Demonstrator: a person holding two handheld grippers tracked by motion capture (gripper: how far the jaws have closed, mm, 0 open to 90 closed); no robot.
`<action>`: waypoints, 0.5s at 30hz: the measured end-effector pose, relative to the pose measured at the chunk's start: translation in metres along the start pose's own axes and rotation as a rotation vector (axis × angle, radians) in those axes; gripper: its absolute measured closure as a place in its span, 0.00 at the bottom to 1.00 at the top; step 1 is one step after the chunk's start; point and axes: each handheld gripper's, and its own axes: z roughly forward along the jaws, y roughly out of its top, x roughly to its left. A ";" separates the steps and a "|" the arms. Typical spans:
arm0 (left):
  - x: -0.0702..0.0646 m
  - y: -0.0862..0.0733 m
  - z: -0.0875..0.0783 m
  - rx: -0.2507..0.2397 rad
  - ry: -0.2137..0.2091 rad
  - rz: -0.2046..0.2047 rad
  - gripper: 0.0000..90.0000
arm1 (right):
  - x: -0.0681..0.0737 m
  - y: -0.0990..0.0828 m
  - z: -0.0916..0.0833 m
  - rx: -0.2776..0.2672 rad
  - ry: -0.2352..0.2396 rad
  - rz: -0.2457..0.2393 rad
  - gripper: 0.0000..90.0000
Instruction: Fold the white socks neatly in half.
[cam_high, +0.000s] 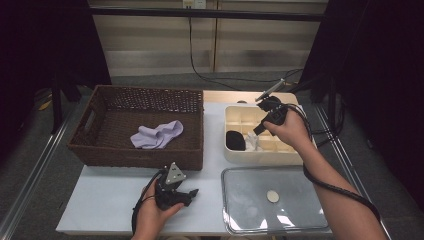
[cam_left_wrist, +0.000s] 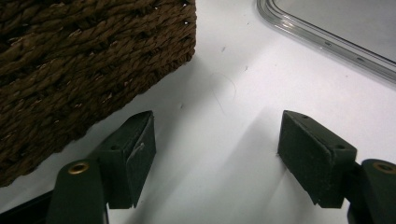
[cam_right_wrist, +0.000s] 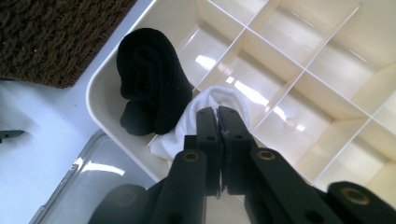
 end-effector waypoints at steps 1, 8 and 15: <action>0.000 0.000 0.000 0.000 0.000 0.000 0.30 | 0.000 0.000 0.001 -0.003 -0.004 -0.001 1.00; 0.000 0.000 0.000 0.002 0.000 0.001 0.30 | 0.002 0.000 0.009 -0.012 -0.002 -0.007 1.00; 0.001 0.000 -0.001 0.011 -0.001 0.012 0.30 | 0.003 -0.004 0.022 -0.003 0.003 -0.007 1.00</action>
